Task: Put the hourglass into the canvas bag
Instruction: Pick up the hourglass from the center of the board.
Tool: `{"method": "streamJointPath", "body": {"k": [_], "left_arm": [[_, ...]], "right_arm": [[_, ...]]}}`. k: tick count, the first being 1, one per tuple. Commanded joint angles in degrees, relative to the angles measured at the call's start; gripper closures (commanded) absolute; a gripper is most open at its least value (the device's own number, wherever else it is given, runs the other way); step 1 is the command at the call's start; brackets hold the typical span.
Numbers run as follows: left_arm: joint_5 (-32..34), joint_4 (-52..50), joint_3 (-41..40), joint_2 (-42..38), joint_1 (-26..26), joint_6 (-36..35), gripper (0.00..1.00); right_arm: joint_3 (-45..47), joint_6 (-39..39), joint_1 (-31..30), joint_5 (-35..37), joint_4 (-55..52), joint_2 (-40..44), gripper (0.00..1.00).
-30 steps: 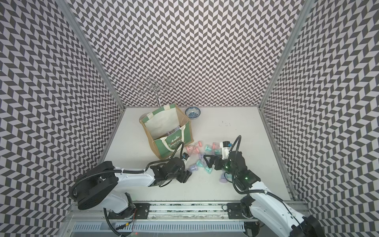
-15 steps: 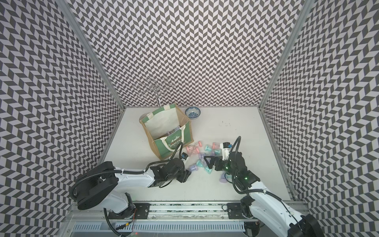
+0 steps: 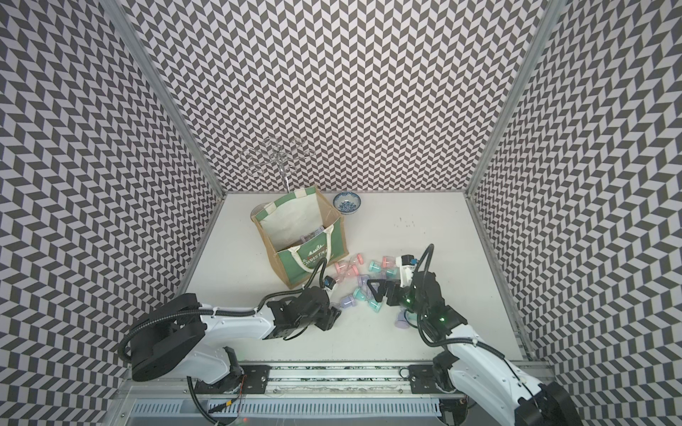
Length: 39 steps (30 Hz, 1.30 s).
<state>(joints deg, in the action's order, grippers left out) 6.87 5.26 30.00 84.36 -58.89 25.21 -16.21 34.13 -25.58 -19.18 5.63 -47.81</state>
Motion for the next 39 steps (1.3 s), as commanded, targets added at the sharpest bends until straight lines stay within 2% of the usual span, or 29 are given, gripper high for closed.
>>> {"method": "streamJointPath", "body": {"k": [1, 7, 13, 28, 34, 39], "left_arm": [[0.29, -3.41, 0.04, 0.55, -0.5, 0.74, 0.45], [0.98, -3.87, 0.27, -0.48, -0.7, 0.63, 0.52], [2.36, -5.59, 0.55, -3.66, -0.87, 0.82, 0.53], [4.45, -12.61, 4.59, -14.98, -1.07, 2.74, 0.58], [4.94, -14.43, 6.55, -16.35, -1.05, 3.46, 0.58], [6.32, -19.58, 11.27, -16.04, -1.11, 4.6, 0.6]], "right_arm": [[0.31, 0.5, 0.49, -0.63, 3.09, 0.08, 0.01], [0.31, 0.52, 0.81, -0.78, 3.05, 0.26, 0.01], [0.13, 0.67, 0.97, -0.93, 3.23, 0.7, 0.01], [-2.84, -0.45, 0.97, -6.6, 4.91, -0.09, 0.01], [-3.73, -0.71, 0.97, -7.63, 5.27, -0.22, 0.01], [-4.45, -0.8, 0.97, -8.22, 5.22, -0.19, 0.01]]}}
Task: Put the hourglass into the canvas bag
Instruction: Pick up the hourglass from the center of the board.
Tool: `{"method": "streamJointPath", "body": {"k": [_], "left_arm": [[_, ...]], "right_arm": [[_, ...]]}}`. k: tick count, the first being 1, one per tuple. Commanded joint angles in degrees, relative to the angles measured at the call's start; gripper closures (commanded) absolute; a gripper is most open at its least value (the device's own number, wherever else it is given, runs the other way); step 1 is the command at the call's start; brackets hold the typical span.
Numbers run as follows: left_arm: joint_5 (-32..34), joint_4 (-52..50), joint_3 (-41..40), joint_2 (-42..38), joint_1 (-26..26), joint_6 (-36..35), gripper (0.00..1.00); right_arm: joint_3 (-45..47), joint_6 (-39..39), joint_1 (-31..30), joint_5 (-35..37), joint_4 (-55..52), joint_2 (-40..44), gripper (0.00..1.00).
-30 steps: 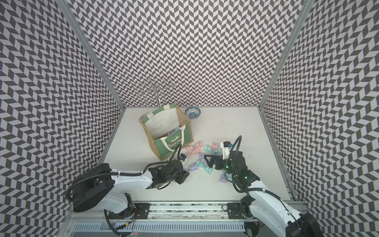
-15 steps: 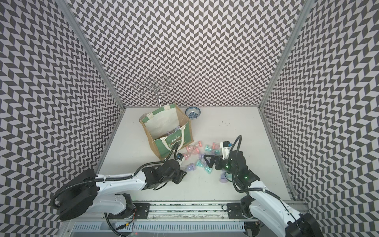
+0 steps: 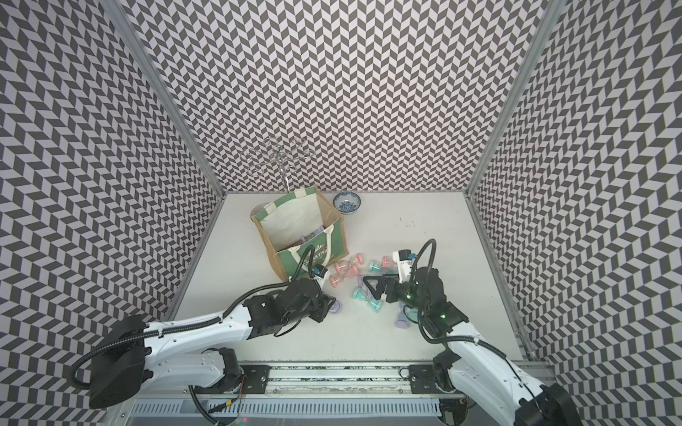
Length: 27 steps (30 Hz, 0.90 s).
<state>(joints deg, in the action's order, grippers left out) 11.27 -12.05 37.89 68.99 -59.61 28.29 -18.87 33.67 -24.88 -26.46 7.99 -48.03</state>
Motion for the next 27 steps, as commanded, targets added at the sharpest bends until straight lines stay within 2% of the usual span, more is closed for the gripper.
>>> {"method": "streamJointPath", "body": {"k": [1, 10, 16, 21, 27], "left_arm": [[2.23, -3.22, 4.32, -0.91, -0.35, 1.82, 0.6], [3.32, -9.09, 14.0, -3.88, -0.33, 1.34, 0.64], [2.29, -8.07, 20.67, -5.75, 0.32, -0.14, 0.65], [1.73, -7.97, 26.74, -5.38, 3.14, -0.46, 0.65], [-0.5, -4.23, 30.25, -5.1, 9.88, 0.82, 0.66]], "right_arm": [[-1.91, -0.28, 0.27, -0.93, 3.06, -0.04, 0.01], [-4.61, 0.95, 0.27, -3.42, 4.43, 0.0, 0.01], [-6.18, 2.54, 0.27, -4.29, 6.99, 0.56, 0.01], [-7.41, 2.77, 0.27, -5.18, 9.33, 0.79, 0.01], [-9.45, 2.81, 0.27, -7.57, 12.56, -1.73, 0.01]]}}
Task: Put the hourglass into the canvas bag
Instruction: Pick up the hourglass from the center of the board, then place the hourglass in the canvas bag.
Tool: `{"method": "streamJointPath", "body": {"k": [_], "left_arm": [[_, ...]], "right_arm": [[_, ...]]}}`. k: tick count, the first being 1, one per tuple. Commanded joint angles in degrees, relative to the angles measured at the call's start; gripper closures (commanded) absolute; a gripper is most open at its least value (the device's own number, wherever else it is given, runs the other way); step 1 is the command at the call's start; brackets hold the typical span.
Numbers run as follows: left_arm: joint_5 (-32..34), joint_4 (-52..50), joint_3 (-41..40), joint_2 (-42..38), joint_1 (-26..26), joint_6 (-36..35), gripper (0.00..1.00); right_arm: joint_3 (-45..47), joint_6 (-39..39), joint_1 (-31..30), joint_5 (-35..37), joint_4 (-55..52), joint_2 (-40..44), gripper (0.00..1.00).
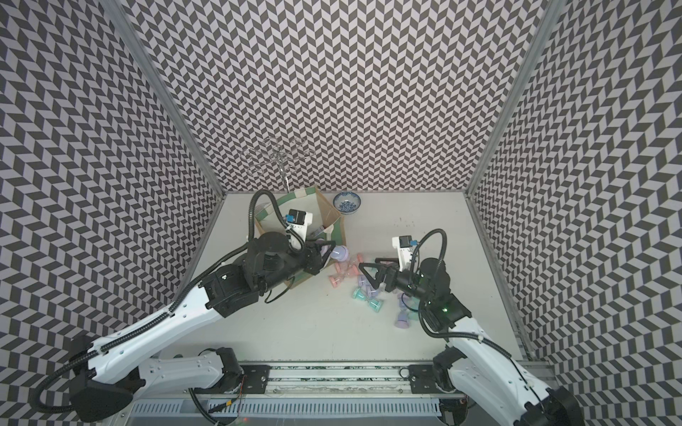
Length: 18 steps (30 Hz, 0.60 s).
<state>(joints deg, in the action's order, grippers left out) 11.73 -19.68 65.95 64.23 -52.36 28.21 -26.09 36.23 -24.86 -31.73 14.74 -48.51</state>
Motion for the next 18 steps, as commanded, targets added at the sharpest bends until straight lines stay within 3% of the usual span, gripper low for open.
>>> {"method": "streamJointPath", "body": {"k": [1, 18], "left_arm": [[-0.92, 3.86, 2.54, -0.24, 3.66, 1.36, 0.66], [-8.4, 16.82, 0.0, 9.47, 24.39, 14.33, 0.69]], "right_arm": [[-2.41, 0.16, 0.25, -2.59, 6.43, -1.9, 0.01], [-10.02, -2.63, -1.18, -9.13, 12.59, -16.08, 0.01]]}}
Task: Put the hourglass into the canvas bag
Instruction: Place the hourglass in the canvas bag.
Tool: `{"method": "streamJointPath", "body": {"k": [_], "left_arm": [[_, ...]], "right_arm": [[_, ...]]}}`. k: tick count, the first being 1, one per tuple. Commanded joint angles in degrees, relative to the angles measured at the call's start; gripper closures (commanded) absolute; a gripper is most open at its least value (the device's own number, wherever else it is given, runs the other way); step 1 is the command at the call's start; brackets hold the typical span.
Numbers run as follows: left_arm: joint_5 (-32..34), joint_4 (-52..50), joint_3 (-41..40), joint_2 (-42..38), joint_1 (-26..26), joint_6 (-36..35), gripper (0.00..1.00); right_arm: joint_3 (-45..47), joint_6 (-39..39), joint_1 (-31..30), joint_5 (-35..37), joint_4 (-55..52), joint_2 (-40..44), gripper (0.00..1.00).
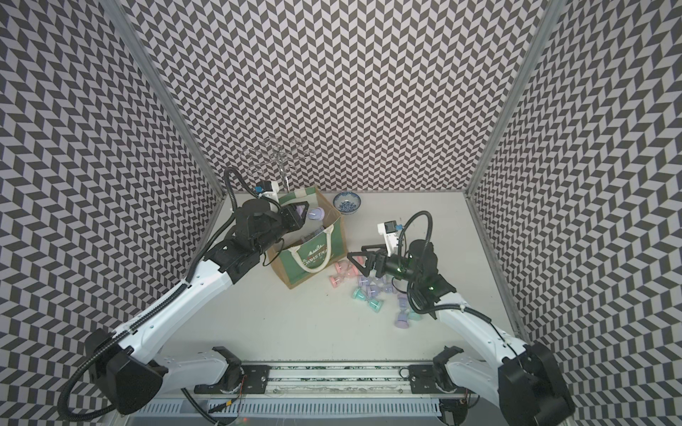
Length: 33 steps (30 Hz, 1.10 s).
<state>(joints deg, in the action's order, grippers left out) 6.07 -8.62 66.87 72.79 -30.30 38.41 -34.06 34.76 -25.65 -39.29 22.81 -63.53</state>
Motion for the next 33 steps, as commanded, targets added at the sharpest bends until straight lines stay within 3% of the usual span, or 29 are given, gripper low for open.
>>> {"method": "streamJointPath", "body": {"k": [1, 8, 17, 33], "left_arm": [[-3.63, 6.36, -1.1, 1.8, 3.27, 4.49, 0.69], [-9.2, 8.68, -0.42, 9.43, 7.64, 7.56, 0.68], [-13.98, 9.07, 2.55, 17.22, 9.39, 8.01, 0.67], [-14.31, 7.15, 3.37, 26.56, 10.17, 6.52, 0.58]], "right_arm": [[-2.3, -1.42, -0.37, -1.79, 4.53, -1.47, 0.01], [-3.52, -2.41, -0.37, -1.24, 3.65, -3.51, 0.01], [-3.91, -3.3, -0.32, 0.01, 2.77, -5.16, 0.01], [-3.82, -3.98, -0.32, 1.49, 1.02, -5.29, 0.01]]}}
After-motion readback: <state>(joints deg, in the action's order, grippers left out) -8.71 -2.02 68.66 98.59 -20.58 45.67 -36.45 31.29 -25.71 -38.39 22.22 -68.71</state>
